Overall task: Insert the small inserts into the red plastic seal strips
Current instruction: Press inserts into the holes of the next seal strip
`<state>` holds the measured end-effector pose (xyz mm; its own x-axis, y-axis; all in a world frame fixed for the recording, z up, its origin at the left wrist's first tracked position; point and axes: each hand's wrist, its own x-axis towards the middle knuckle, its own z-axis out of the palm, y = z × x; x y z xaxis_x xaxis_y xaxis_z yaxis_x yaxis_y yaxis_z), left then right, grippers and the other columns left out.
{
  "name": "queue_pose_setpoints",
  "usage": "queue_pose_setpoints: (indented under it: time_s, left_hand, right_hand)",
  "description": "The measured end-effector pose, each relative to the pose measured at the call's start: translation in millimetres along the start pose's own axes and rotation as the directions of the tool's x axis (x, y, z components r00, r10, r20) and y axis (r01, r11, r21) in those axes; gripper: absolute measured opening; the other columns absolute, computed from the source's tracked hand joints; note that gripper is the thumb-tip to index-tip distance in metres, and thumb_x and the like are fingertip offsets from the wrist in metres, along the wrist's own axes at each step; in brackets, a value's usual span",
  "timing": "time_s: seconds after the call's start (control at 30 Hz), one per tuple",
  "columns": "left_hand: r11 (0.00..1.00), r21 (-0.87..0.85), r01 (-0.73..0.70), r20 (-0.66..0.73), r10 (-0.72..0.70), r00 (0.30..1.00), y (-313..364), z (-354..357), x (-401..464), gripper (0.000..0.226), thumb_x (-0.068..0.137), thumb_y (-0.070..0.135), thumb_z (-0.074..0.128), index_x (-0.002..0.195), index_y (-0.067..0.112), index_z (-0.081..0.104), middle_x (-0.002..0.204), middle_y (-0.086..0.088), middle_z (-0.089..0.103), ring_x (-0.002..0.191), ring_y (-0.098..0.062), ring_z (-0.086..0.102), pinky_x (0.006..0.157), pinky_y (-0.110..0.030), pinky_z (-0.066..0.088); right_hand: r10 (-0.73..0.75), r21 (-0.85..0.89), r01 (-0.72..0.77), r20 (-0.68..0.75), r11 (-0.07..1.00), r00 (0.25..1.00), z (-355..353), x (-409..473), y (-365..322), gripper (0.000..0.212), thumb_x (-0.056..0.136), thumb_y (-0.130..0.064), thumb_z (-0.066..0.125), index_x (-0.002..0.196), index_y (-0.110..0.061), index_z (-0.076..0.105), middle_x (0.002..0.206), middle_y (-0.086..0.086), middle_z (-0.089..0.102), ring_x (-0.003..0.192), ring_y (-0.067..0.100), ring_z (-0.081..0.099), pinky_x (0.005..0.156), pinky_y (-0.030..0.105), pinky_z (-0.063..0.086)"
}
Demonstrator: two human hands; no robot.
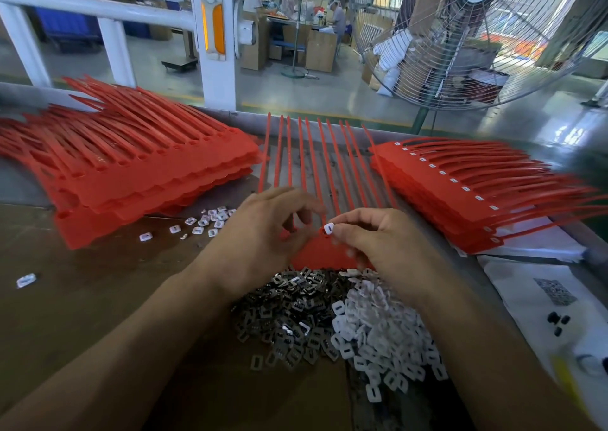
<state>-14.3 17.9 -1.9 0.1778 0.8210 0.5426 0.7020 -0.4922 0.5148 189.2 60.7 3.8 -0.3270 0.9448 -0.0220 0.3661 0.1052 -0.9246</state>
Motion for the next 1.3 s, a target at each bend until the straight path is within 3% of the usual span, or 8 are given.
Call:
queue_pose_setpoints:
  time_s: [0.13,0.27,0.4,0.53,0.67,0.83,0.97,1.3]
  left_hand:
    - [0.991,0.089,-0.103,0.029,0.101,0.994,3,1,0,0.019,0.092,0.024,0.072,0.111,0.028,0.072,0.097,0.01,0.064,0.09,-0.009,0.06,0.083,-0.039,0.049]
    - [0.976,0.138,-0.17,0.016,0.169,0.985,2,1,0,0.014,0.093,0.026,0.071,0.106,0.026,0.074,0.097,0.012,0.065,0.093,-0.011,0.061,0.085,-0.037,0.046]
    - [0.968,0.169,-0.186,0.005,0.188,0.982,1,2,1,0.013,0.092,0.029,0.07,0.103,0.022,0.073,0.095,0.011,0.064,0.09,-0.011,0.059,0.083,-0.035,0.047]
    - [0.963,0.193,-0.187,-0.028,0.196,0.98,-1,0,1,0.013,0.091,0.028,0.074,0.099,0.018,0.073,0.092,0.009,0.065,0.087,-0.012,0.059,0.082,-0.036,0.048]
    - [0.956,0.231,-0.18,-0.04,0.194,0.98,1,-1,2,0.013,0.092,0.032,0.072,0.097,0.021,0.071,0.092,0.01,0.065,0.086,-0.009,0.058,0.082,-0.033,0.045]
    - [0.975,0.217,0.053,-0.094,-0.033,0.995,-21,-11,1,0.008,0.089,0.04,0.067,0.089,0.032,0.068,0.087,0.018,0.064,0.084,-0.006,0.055,0.085,-0.04,0.045]
    - [0.93,0.293,0.222,-0.075,-0.209,0.975,-39,-20,0,0.008,0.087,0.043,0.071,0.088,0.035,0.069,0.091,0.023,0.058,0.096,-0.011,0.052,0.087,-0.036,0.032]
    - [0.875,0.387,0.291,0.049,-0.334,0.941,-37,-17,1,0.012,0.089,0.048,0.07,0.095,0.039,0.073,0.112,0.015,0.059,0.115,-0.013,0.044,0.099,-0.037,0.027]
  right_hand:
    - [0.004,0.031,-0.006,0.085,1.0,0.996,2,1,1,0.01,0.098,-0.022,0.07,0.092,-0.022,0.078,0.076,-0.006,0.074,0.062,0.004,0.059,0.056,0.022,0.049]
    - [0.019,0.066,-0.027,0.119,0.997,0.993,3,0,0,0.013,0.1,-0.022,0.068,0.091,-0.022,0.078,0.075,-0.006,0.072,0.062,0.006,0.058,0.055,0.02,0.048]
    - [0.026,0.102,-0.039,0.128,0.994,0.991,2,1,2,0.013,0.101,-0.024,0.067,0.095,-0.019,0.077,0.076,-0.003,0.071,0.062,0.011,0.056,0.056,0.023,0.049]
    - [0.017,0.154,-0.037,0.13,0.987,0.991,4,1,2,0.02,0.102,-0.03,0.066,0.087,-0.024,0.078,0.077,-0.001,0.07,0.062,0.014,0.055,0.055,0.026,0.048]
    - [-0.004,0.112,-0.009,0.116,0.994,0.993,4,1,2,0.024,0.103,-0.035,0.063,0.085,-0.026,0.077,0.076,-0.001,0.07,0.062,0.015,0.054,0.057,0.025,0.048]
    - [-0.053,-0.06,0.05,-0.057,0.997,0.997,4,-3,0,0.027,0.1,-0.05,0.061,0.094,-0.028,0.076,0.083,-0.013,0.075,0.063,-0.003,0.06,0.065,0.024,0.046]
    - [-0.065,-0.133,0.053,-0.086,0.99,0.994,1,-4,0,0.015,0.1,-0.044,0.063,0.099,-0.033,0.073,0.084,-0.02,0.074,0.069,-0.011,0.064,0.074,0.025,0.044]
    - [-0.074,-0.198,0.059,-0.067,0.978,0.995,2,-3,4,0.013,0.099,-0.044,0.064,0.097,-0.035,0.073,0.082,-0.024,0.074,0.073,-0.013,0.065,0.071,0.022,0.044]
